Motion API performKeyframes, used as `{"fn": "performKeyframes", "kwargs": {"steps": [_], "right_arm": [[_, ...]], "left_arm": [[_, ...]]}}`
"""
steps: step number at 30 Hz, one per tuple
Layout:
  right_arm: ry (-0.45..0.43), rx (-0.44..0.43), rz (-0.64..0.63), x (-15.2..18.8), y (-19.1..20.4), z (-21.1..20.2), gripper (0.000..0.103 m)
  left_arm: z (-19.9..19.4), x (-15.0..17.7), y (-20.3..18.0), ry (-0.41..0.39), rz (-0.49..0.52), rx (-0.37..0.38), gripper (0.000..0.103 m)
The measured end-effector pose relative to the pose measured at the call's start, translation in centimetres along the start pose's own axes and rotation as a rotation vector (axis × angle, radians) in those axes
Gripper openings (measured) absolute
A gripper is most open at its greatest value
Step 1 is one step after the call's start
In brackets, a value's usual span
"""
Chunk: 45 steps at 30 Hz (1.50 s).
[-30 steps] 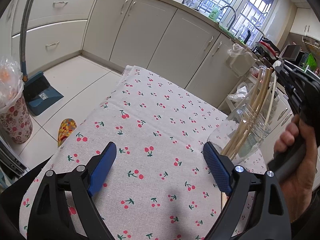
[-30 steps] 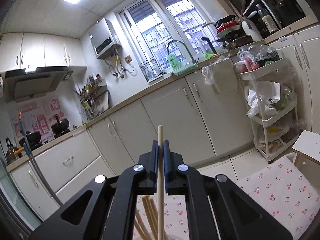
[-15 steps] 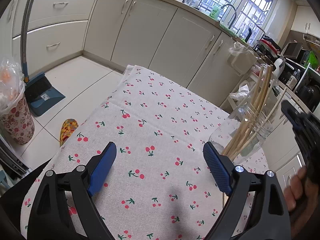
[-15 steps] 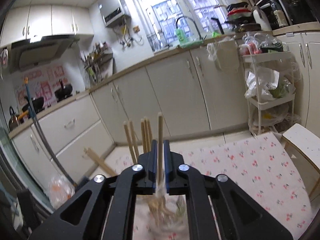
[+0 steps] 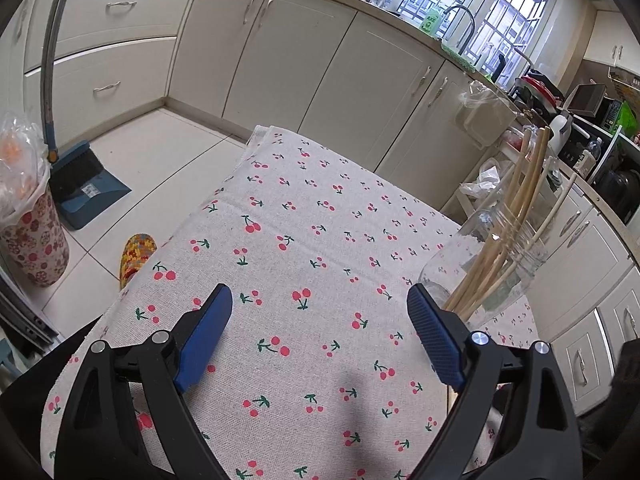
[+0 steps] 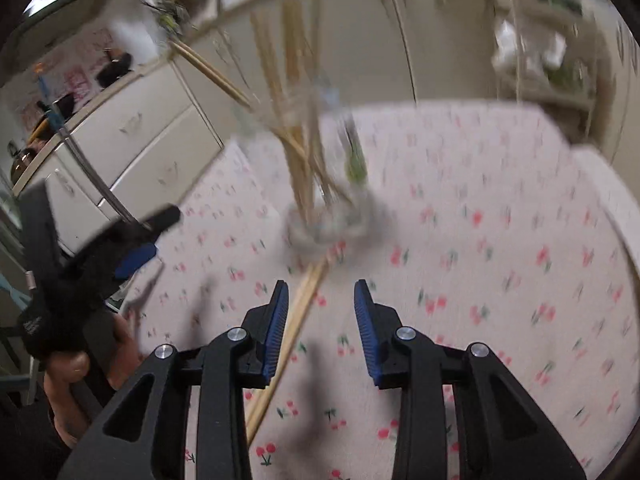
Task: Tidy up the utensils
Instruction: 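Move the open right gripper down to a chopstick on the cloth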
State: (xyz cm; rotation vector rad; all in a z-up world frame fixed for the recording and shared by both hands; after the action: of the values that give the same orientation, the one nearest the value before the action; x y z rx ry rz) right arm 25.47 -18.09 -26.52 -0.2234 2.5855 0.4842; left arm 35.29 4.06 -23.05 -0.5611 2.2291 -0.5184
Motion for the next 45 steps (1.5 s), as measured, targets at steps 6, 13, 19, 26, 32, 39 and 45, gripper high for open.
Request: {"fn": "performKeyframes", "kwargs": {"steps": [6, 13, 19, 26, 32, 39, 45], "right_arm": [[0.057, 0.033, -0.074, 0.9, 1.2, 1.0, 0.034], [0.095, 0.131, -0.213, 1.4, 2.0, 1.3, 0.034], [0.107, 0.129, -0.12, 1.5, -0.5, 0.3, 0.034], [0.092, 0.085, -0.167, 1.1, 2.3, 1.9, 0.034], [0.125, 0.145, -0.208, 1.3, 1.7, 1.3, 0.037], [0.098, 0.042, -0.048, 1.4, -1.0, 0.2, 0.037], [0.131, 0.188, -0.238, 1.8, 0.7, 1.0, 0.037]], "left_arm": [[0.1, 0.2, -0.1, 0.004, -0.002, 0.009, 0.085], [0.2, 0.2, 0.1, 0.009, -0.007, 0.015, 0.086], [0.2, 0.3, 0.0, 0.01, -0.007, 0.015, 0.086], [0.5, 0.3, 0.0, 0.018, -0.006, 0.008, 0.086], [0.5, 0.3, 0.1, 0.02, -0.01, 0.014, 0.086], [0.5, 0.3, 0.2, 0.021, -0.011, 0.015, 0.086], [0.6, 0.3, 0.2, 0.024, -0.008, 0.011, 0.086]]}}
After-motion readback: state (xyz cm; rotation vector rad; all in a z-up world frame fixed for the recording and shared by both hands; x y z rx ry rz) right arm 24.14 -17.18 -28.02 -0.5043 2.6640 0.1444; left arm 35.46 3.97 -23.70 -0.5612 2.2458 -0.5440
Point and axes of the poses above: each gripper's, at about its wrist camera, not at the fingertips, and z roughly the way its jaws point, y to its left, x to its underside, the point moved 6 cm from there along z, roughly the way its jaws point, and after that the axes turned 11 degrees about -z, right-handed, at the moved point
